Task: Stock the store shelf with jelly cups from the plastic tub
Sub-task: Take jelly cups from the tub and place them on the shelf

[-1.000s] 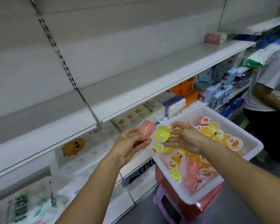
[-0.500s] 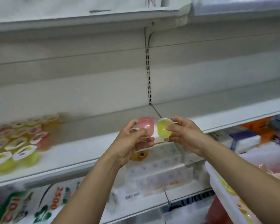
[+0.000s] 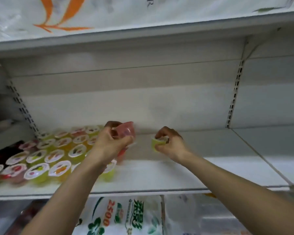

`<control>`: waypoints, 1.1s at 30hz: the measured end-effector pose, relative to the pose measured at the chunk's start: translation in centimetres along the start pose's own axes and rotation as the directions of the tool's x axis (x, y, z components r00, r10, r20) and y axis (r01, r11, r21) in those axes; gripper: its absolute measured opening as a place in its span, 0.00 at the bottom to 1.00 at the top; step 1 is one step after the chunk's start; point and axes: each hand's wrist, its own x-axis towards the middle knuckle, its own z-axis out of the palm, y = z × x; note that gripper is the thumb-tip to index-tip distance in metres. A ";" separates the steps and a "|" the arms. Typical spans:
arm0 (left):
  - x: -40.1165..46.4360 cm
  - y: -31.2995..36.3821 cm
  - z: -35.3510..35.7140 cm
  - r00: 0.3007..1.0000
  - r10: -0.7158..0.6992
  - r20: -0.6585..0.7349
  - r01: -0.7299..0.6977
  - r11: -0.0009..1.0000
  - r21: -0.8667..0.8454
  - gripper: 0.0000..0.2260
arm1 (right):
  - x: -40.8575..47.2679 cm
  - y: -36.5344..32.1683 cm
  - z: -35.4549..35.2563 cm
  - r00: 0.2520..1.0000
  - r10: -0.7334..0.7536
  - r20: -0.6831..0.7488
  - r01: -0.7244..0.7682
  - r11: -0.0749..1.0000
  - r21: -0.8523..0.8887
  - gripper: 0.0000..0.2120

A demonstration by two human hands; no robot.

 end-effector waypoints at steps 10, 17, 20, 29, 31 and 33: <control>4.0 -3.1 -8.3 0.994 -0.013 -0.108 0.033 0.981 0.192 0.20 | 7.5 0.3 8.8 0.996 -0.070 0.061 0.077 0.991 -0.111 0.12; 6.7 -3.7 -8.4 0.996 -0.001 -0.088 0.021 0.972 0.234 0.23 | 11.8 0.9 11.0 0.996 -0.070 0.047 0.077 0.981 -0.179 0.14; 7.3 -3.5 -7.8 0.997 0.004 -0.083 0.019 0.964 0.266 0.24 | 12.2 0.9 11.4 0.997 -0.063 0.040 0.070 0.980 -0.187 0.14; 8.5 -3.2 -6.6 0.999 0.036 0.011 -0.038 0.929 0.367 0.26 | 8.5 -3.4 7.1 0.993 -0.112 0.037 0.109 0.990 0.084 0.18; 8.5 -3.0 -5.7 0.998 0.062 0.027 -0.067 0.928 0.366 0.30 | 7.6 -5.8 6.0 0.974 -0.102 0.203 0.042 0.959 0.279 0.19; 8.6 -2.9 -4.9 0.995 0.095 0.037 -0.102 0.929 0.357 0.33 | 7.1 -7.1 5.7 0.956 -0.126 0.264 0.038 0.948 0.316 0.20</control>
